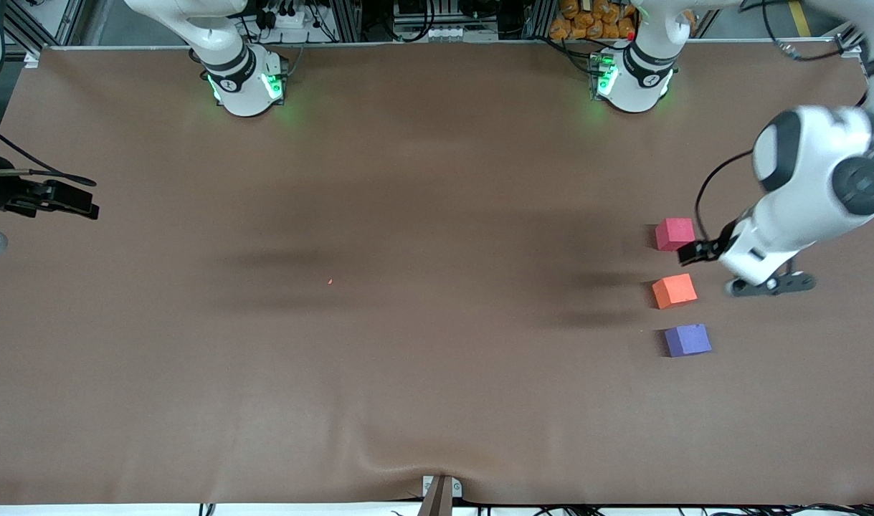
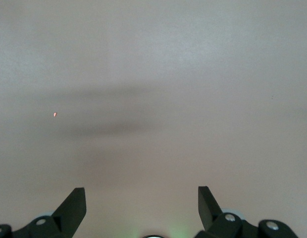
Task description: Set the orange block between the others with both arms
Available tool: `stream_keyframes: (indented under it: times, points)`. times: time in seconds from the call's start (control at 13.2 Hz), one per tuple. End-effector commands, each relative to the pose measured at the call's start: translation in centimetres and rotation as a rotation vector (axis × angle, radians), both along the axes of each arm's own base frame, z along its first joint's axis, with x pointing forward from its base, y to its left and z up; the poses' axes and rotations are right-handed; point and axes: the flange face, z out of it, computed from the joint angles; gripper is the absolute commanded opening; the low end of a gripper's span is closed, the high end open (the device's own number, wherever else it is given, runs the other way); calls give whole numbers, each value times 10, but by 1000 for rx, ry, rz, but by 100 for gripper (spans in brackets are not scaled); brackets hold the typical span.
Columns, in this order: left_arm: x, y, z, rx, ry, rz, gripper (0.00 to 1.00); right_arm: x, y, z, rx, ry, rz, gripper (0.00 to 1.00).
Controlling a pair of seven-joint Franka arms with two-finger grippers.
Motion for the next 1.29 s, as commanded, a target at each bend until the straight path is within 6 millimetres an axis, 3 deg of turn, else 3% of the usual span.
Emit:
stream_keyframes:
  times: [0.0,0.23,0.53,0.76,1.21]
  points:
    - [4,23,55,22,24,-30,100,0,1,1,-2,-4,8,100]
    - [7,26,109,18,10,-41,100,0,3,2,-2,-5,11,100]
    - [0,13,171,-38,8,-51,100,0,0,4,-2,-10,7,100]
    - [-7,10,193,-38,24,-74,100,1,-1,7,-3,-20,2,100]
    - [-8,5,195,-53,25,-125,100,-1,2,8,4,-13,5,100]
